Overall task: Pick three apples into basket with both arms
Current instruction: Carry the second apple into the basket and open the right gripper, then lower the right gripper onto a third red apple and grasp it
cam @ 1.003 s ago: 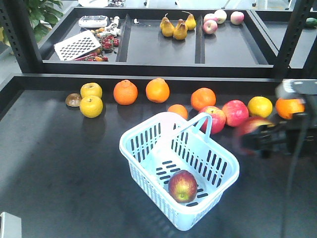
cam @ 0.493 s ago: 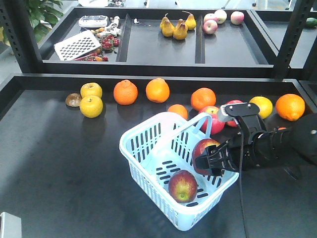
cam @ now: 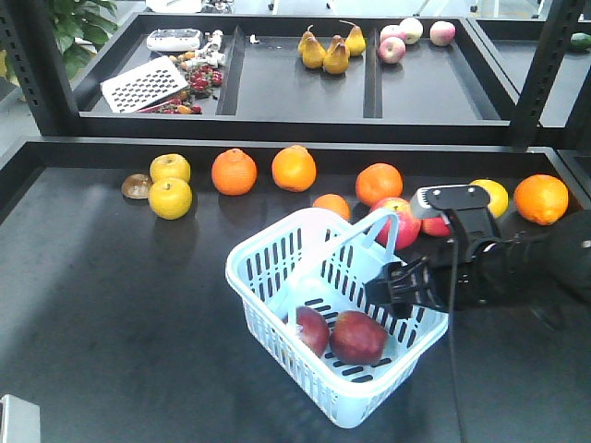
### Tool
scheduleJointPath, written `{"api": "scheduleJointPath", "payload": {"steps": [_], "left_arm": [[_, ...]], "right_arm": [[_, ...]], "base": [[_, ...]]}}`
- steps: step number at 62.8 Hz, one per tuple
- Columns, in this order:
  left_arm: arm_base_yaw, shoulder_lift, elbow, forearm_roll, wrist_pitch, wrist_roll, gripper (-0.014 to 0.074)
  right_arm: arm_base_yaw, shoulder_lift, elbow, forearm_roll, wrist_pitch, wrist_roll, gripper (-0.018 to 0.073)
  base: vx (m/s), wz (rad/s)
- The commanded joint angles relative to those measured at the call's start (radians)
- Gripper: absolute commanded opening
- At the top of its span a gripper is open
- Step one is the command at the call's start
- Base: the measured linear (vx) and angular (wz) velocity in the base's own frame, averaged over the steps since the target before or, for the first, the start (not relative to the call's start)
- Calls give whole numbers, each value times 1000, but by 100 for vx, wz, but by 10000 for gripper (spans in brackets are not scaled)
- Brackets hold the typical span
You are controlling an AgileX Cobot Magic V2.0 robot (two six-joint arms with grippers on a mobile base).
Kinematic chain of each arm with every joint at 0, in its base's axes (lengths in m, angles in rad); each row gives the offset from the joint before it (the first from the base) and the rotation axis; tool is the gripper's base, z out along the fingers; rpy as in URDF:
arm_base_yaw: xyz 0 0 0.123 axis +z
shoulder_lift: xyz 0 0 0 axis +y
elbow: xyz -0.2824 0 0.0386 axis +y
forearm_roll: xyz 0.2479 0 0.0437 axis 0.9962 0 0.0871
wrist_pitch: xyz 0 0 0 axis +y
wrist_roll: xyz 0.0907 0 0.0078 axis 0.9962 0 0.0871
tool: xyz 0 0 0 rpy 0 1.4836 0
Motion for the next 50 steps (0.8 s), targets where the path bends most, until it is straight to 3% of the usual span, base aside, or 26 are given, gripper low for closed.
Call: {"api": "scheduleJointPath", "payload": {"steps": [1,16,25,35,44,50], "left_arm": [[0,-4,-22,-13,-5,2,-6],[0,-4,-22,-13,-3,2,-6],[0,-4,-22,-13,4,2,-6],[0,-4,-22,-13,24,2,-6],[0,-4,-22,-13,34,2,-6],[0,-4,-22,-13,41,2,-6]], "right_arm": [[-46,-89,-28,-25,48,53,475],[-281,-277,-25,-326,227,262,-18],[-463,-335,-25,-517,295,391,-9],[-643,-334,-25,-643,342,529,12],[-746,-327,-25,-676,371,555,131],[-785,-307,-25,-677,398,555,298]], "base": [[0,0],[0,0],[0,0],[0,0],[0,0],[0,0]]}}
